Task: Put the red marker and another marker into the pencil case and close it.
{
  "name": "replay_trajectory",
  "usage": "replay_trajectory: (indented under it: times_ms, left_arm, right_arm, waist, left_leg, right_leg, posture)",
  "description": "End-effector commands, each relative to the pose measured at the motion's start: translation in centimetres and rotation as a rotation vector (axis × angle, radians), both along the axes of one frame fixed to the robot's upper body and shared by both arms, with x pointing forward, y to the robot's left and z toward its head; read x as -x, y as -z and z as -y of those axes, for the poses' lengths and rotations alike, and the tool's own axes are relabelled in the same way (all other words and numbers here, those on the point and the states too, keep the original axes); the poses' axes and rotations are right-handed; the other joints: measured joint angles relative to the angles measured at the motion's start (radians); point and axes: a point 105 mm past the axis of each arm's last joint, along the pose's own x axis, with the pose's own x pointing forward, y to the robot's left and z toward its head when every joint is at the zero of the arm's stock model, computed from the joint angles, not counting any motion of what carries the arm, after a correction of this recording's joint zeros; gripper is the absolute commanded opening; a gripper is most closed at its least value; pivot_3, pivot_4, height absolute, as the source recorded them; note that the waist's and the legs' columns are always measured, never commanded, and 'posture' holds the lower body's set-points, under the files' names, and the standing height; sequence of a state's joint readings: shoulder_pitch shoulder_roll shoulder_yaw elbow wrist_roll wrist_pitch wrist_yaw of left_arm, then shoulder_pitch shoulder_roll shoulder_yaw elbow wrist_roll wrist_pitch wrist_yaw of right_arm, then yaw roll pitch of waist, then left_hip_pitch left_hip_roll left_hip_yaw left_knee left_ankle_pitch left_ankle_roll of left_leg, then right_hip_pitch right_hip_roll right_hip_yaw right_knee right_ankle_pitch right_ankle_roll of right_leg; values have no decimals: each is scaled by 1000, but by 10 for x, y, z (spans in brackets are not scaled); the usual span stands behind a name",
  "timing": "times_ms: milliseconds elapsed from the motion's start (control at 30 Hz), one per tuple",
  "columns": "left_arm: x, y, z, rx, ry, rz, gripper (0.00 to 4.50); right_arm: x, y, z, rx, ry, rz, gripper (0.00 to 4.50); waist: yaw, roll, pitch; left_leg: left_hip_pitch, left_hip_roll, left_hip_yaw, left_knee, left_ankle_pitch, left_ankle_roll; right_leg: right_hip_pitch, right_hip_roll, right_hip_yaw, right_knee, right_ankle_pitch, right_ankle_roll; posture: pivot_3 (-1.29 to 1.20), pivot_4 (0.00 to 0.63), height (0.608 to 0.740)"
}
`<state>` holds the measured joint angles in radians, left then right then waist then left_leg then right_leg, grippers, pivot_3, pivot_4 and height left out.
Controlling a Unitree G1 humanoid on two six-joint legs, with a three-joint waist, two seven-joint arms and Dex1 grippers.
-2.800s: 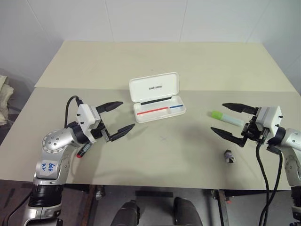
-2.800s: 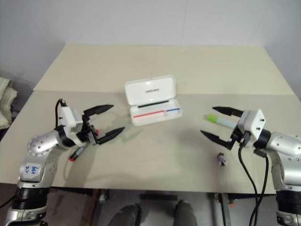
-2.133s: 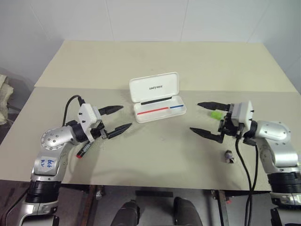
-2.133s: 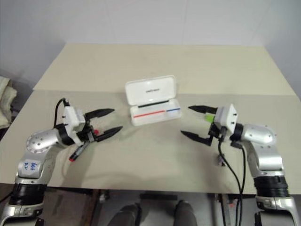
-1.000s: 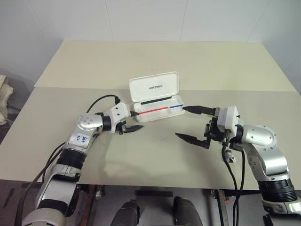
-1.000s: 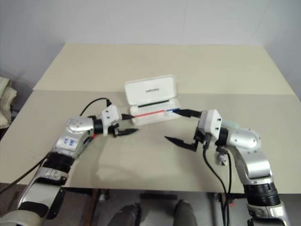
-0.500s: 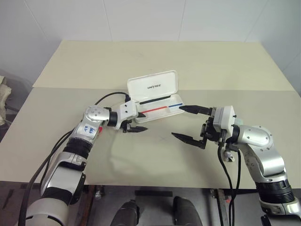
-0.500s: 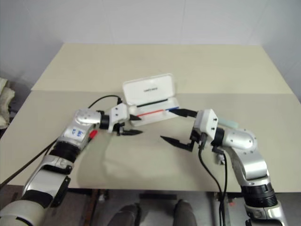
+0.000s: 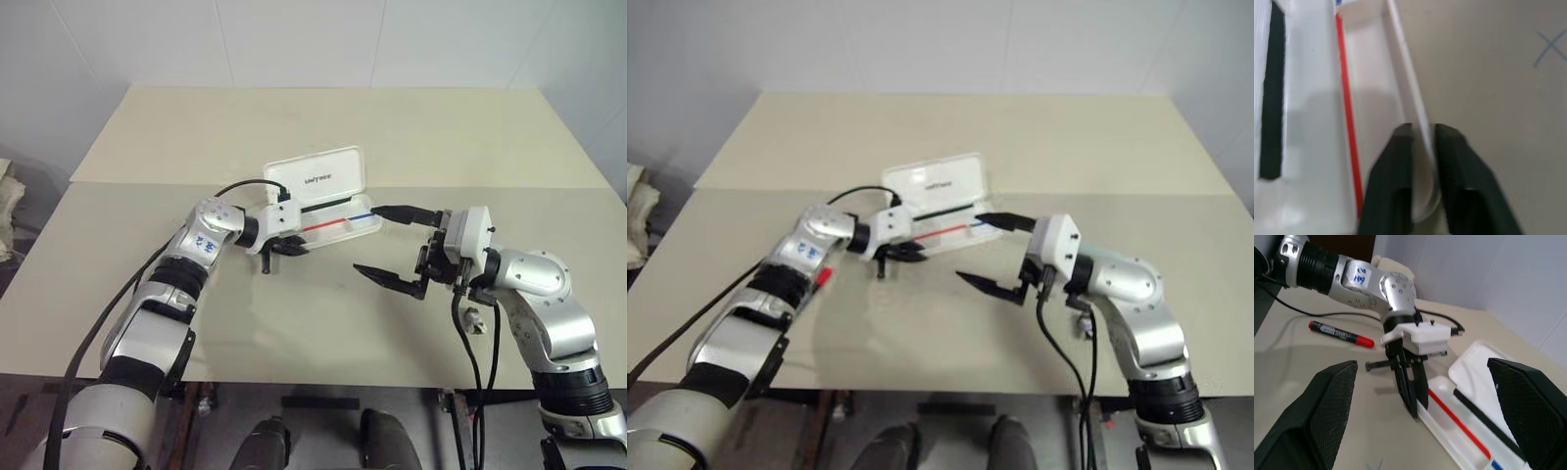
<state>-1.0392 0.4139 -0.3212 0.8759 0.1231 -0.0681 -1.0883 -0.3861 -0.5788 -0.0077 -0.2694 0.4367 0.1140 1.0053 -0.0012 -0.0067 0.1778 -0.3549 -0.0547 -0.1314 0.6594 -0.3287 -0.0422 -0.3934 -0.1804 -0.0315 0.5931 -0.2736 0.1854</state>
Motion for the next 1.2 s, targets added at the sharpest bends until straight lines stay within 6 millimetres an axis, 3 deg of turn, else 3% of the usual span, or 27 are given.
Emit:
replay_trajectory:
  times_ms: [33,167,367,500,733,1000,1200]
  left_arm:
    - [1,9,-2,-84,4,-39,7]
    - [2,8,4,-89,27,-33,7]
    - [20,-2,16,-54,143,-33,7]
    - [42,-4,18,-23,190,-82,7]
    - [74,2,15,-39,195,-82,7]
    - [110,18,15,-27,175,-155,7]
    - [112,31,7,-37,90,-176,7]
  right_arm:
    - [5,-16,-3,-24,-22,58,4500]
    - [4,-18,-3,-24,-24,61,4500]
    - [4,-18,0,-8,-23,55,4500]
    - [3,-15,7,9,-17,34,4500]
    - [3,-1,31,49,12,-48,4500]
    - [10,16,77,125,70,-132,4500]
    - [12,20,80,137,61,-149,4500]
  waist:
    - [0,0,0]
    - [0,0,0]
    - [1,-1,0]
    - [-1,-1,0]
    - [0,-1,1]
    - [1,-1,1]
    - [0,-1,1]
  left_leg:
    - [0,0,0,1,0,0]
    - [0,0,1,1,0,0]
    - [-2,0,2,1,0,1]
    - [-3,0,3,-1,-1,3]
    - [-3,0,5,-3,-2,3]
    - [-3,0,6,-3,-2,4]
    - [-1,0,8,-2,-2,4]
  right_leg:
    - [0,0,0,0,0,0]
    - [0,0,2,1,1,1]
    - [-1,0,3,-2,2,1]
    - [-2,0,3,-5,2,1]
    - [-3,0,2,-7,1,1]
    - [-3,0,3,-6,2,1]
    - [-3,0,5,-4,2,1]
  posture:
    - [0,150,740]
    - [0,150,740]
    - [0,150,740]
    - [0,150,740]
    - [0,150,740]
    - [0,150,740]
    - [0,150,740]
